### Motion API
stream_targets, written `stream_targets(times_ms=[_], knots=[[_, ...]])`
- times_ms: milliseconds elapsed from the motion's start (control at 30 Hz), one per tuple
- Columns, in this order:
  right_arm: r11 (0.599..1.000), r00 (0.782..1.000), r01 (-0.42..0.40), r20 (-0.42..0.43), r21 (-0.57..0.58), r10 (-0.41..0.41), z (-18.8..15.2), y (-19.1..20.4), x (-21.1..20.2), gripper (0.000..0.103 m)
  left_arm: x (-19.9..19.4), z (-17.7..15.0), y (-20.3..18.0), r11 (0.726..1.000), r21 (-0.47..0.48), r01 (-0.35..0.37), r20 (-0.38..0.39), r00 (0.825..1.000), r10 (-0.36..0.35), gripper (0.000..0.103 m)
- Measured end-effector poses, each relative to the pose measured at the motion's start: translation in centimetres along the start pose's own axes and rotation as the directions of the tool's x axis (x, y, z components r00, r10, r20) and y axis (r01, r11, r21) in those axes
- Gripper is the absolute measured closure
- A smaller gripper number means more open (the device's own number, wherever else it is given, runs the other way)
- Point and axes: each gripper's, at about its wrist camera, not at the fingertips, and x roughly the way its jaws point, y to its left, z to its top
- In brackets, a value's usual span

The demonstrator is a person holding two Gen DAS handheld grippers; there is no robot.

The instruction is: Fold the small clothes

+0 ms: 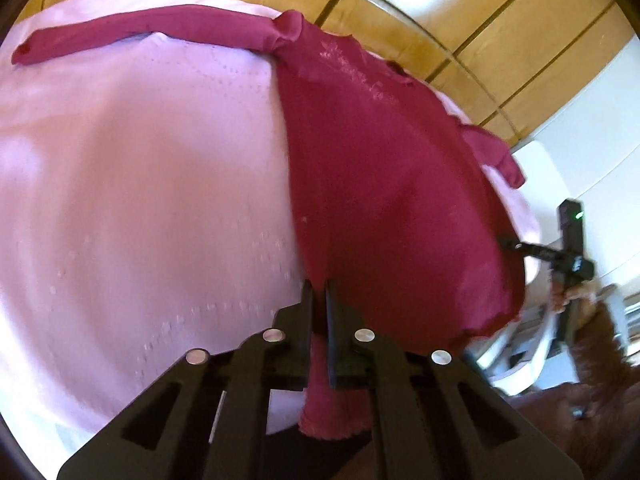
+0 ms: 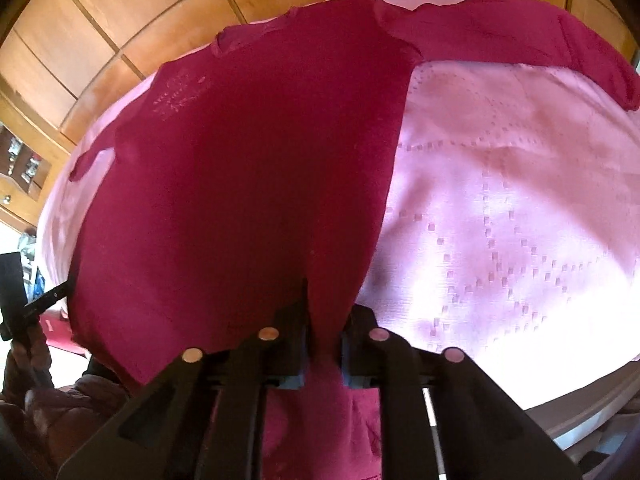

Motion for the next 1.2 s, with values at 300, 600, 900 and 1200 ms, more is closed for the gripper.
stream_targets(times_ms=[300, 600, 900, 1200], knots=[[0.998, 0.988, 0.038, 0.153, -0.045, -0.031, 7.3, 1.9, -1.1, 0.045, -2.3, 12.6, -0.2, 0.957, 0.059, -0.283, 0.293, 0.922, 0.254, 0.049], [0.997, 0.978, 0.042, 0.208, -0.072, -0.026, 20.4, 5.7, 4.0, 0.044, 5.7, 26.1, -0.8, 0.878, 0.191, -0.44, 0.308, 0.876, 0.372, 0.037], [0.988, 0.977, 0.138, 0.174, -0.073, -0.124, 28.5, 6.7, 9.8, 0.054, 10.3, 31.1, 10.9, 0.83, 0.144, -0.54, 0.142, 0.841, 0.522, 0.037], [0.955, 0.954, 0.283, 0.129, -0.085, -0.271, 31.6, 7.1, 15.6, 0.101, 8.8, 28.8, 13.6, 0.912, 0.092, -0.4, 0.173, 0.908, 0.381, 0.097]])
